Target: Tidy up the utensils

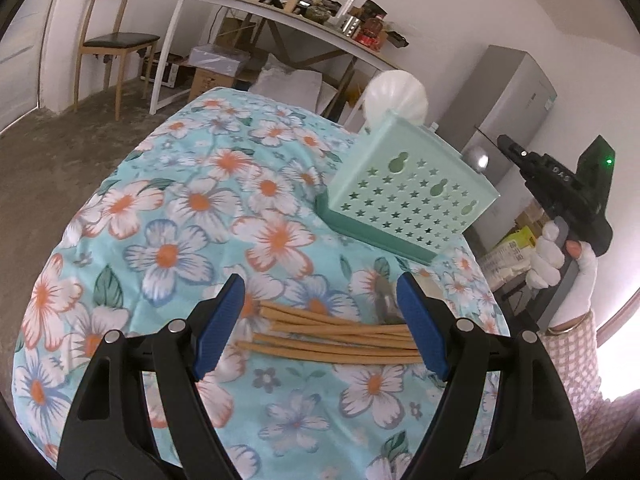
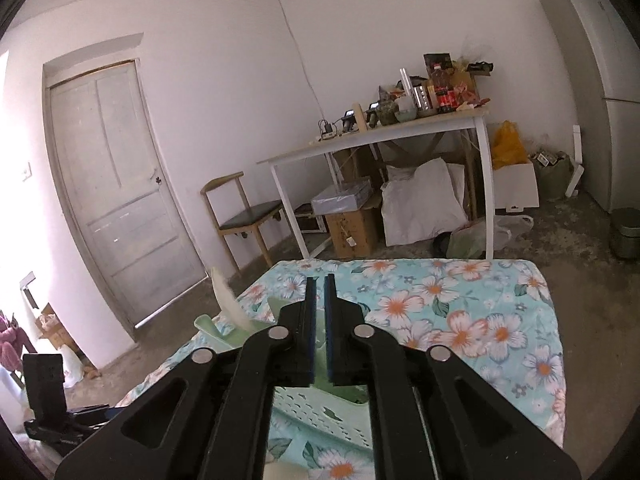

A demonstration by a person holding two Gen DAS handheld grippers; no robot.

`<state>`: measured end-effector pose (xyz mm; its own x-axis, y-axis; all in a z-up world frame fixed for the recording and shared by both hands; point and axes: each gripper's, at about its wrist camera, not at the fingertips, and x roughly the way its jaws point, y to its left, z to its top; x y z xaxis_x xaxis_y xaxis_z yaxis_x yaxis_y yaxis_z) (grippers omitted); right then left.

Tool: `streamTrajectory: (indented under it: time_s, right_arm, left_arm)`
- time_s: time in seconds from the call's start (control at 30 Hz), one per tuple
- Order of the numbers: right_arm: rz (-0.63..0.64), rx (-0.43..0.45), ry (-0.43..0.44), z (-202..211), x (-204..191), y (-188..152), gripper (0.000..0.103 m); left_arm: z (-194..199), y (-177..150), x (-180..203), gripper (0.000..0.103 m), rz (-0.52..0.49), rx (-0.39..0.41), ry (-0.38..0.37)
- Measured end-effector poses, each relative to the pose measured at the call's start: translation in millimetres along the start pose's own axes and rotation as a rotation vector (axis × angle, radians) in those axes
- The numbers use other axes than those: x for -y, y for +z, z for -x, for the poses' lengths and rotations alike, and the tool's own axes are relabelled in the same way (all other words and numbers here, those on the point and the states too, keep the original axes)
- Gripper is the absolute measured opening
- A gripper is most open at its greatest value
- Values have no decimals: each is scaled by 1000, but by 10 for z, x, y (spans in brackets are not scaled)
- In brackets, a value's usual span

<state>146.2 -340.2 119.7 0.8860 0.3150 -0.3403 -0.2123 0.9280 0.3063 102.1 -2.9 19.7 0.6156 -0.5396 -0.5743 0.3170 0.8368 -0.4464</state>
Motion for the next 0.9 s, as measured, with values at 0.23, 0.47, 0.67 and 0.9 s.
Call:
streamTrajectory:
  time_s: [0.23,0.47,0.67,0.9]
  right_arm:
    - [-39,11,-44,508,-111,-256,69]
    - [-51,-156,-227,635,-283,-997,93]
    - [-103,-392,-334,513,-358,-1535,96]
    - [11,-471,-376,530,-651,-1746,96]
  left_arm:
    - [238,17,85,74,-30,27,7]
    - [471,41,57,74,-31,42,84]
    - [513,-59,53,74,-1,16,110]
    - [399,-123,73,74,-3,-41,102]
